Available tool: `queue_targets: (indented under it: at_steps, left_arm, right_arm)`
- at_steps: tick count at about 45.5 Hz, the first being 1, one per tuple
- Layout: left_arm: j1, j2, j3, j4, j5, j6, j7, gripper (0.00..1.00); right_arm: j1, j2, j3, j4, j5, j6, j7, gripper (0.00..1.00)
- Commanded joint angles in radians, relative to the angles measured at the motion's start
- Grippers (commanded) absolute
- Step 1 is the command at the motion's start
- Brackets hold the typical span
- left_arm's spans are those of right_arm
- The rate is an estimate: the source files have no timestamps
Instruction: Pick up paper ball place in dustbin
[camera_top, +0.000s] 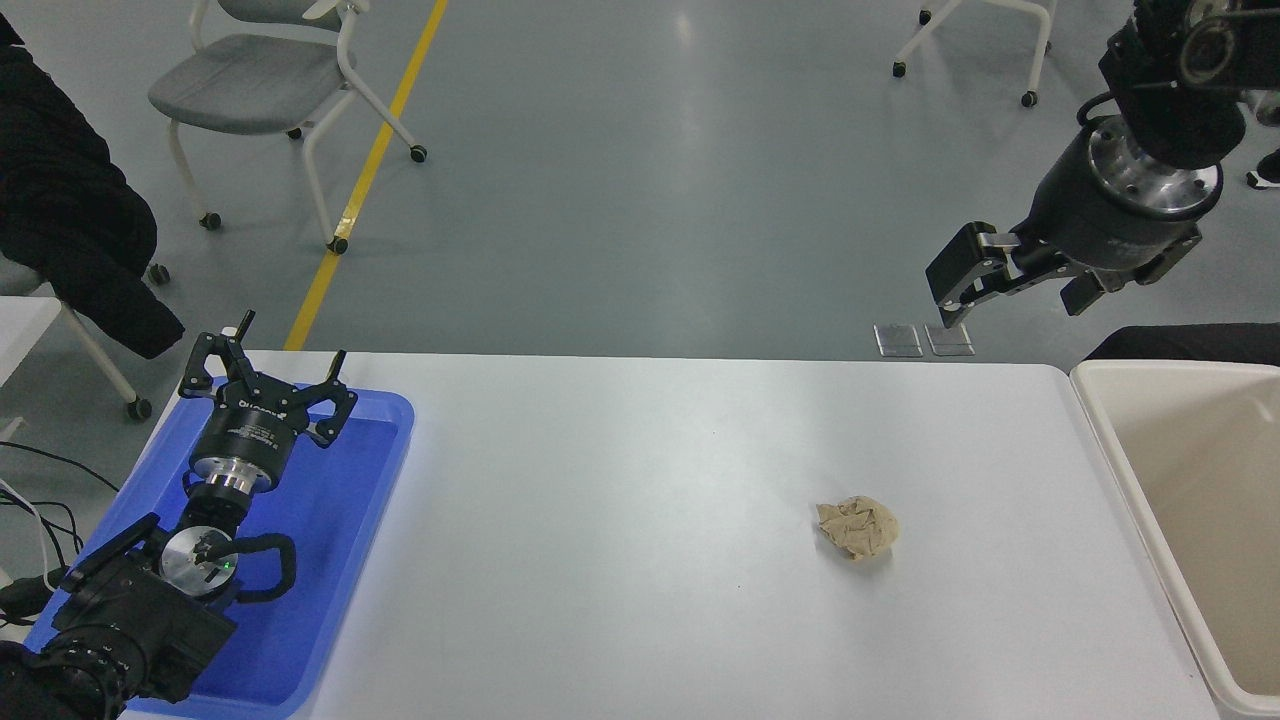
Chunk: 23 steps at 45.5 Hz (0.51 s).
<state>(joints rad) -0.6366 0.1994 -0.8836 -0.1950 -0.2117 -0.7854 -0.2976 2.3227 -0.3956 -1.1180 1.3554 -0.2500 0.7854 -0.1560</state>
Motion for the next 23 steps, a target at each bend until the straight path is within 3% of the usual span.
queue_targets:
  at_steps: [1, 23]
  left_arm:
    - [0.0, 0.0, 0.0, 0.0, 0.0, 0.0, -0.001, 1.0]
    - [0.0, 0.0, 0.0, 0.0, 0.0, 0.0, 0.0, 1.0]
  right_arm:
    - [0.0, -0.012, 0.0, 0.002, -0.009, 0.0, -0.007, 1.0]
    - [-0.134, -0.055, 0.003, -0.025, -0.04, 0.0, -0.007, 1.0]
